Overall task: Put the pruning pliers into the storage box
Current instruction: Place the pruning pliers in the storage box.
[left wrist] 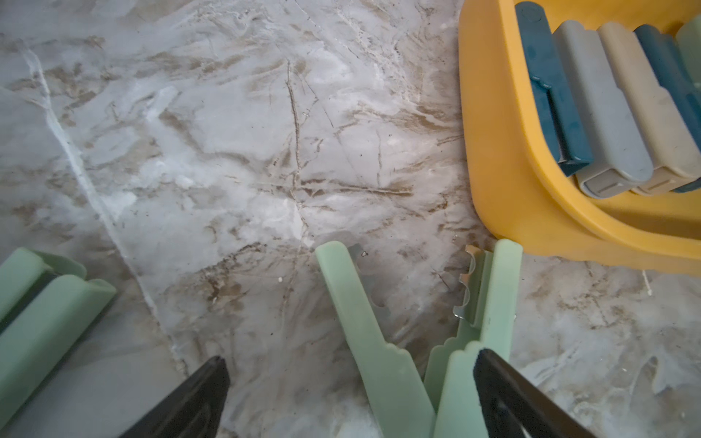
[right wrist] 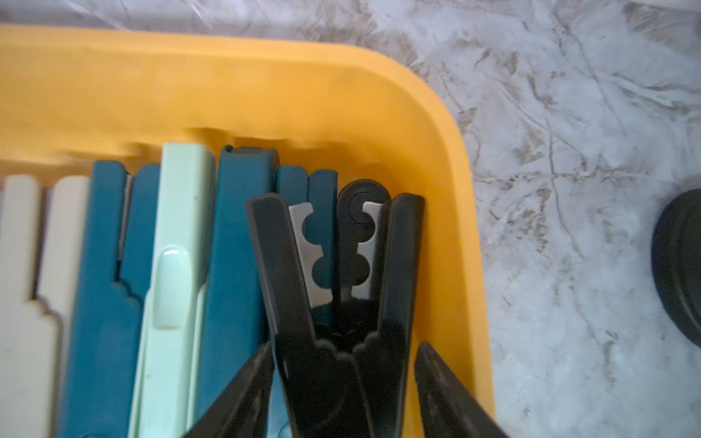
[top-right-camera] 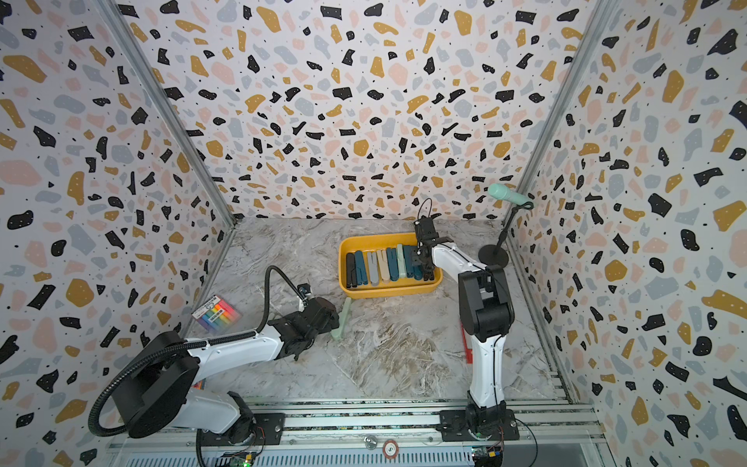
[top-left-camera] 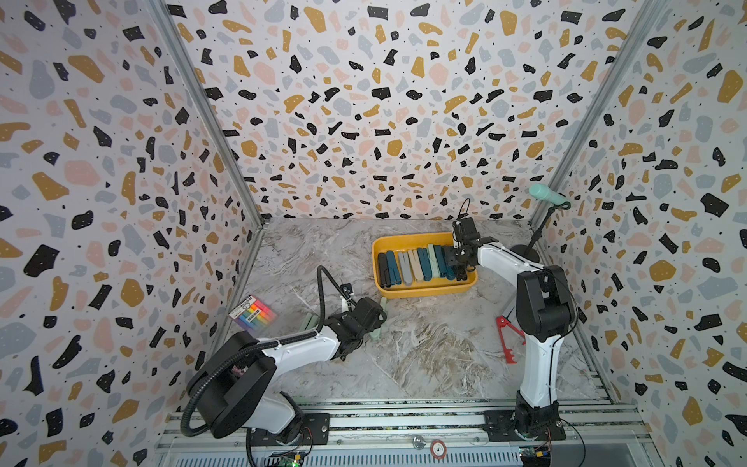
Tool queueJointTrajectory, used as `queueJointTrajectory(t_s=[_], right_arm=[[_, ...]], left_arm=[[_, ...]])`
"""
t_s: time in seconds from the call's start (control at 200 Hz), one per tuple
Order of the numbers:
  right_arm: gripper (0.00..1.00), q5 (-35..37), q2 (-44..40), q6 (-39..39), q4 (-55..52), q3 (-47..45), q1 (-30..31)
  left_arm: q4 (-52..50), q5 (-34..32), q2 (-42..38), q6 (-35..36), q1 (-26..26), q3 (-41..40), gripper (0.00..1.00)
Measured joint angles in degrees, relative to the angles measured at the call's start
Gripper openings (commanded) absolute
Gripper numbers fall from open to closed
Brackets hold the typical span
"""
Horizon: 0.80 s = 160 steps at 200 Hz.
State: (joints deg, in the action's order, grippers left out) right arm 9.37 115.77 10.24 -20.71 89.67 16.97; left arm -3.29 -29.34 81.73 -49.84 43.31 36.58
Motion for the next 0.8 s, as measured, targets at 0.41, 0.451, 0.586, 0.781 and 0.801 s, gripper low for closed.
queueJointTrajectory(t_s=[0.41, 0.451, 0.586, 0.781, 0.801], right_arm=[[0.65, -2.9, -13.0, 0.7, 6.5, -10.1, -2.2], [0.65, -3.2, -14.1, 0.9, 7.5, -12.3, -2.7], [0.65, -3.8, -17.2, 1.4, 9.5, -18.2, -4.0], [0.66, -4.3, -20.3, 1.7, 11.2, -22.2, -6.2], [0.66, -4.3, -20.5, 1.7, 11.4, -22.4, -6.4]], left_arm=[[2.1, 3.3, 5.8, -2.3, 2.0, 3.8, 0.99], [2.1, 3.4, 6.5, -2.3, 2.5, 4.6, 0.99], [2.4, 3.6, 8.5, -2.5, 3.5, 5.9, 1.00], [0.7, 3.1, 11.8, -3.4, 3.7, 7.0, 1.00], [0.4, 3.1, 11.8, -3.5, 3.7, 7.0, 0.99]])
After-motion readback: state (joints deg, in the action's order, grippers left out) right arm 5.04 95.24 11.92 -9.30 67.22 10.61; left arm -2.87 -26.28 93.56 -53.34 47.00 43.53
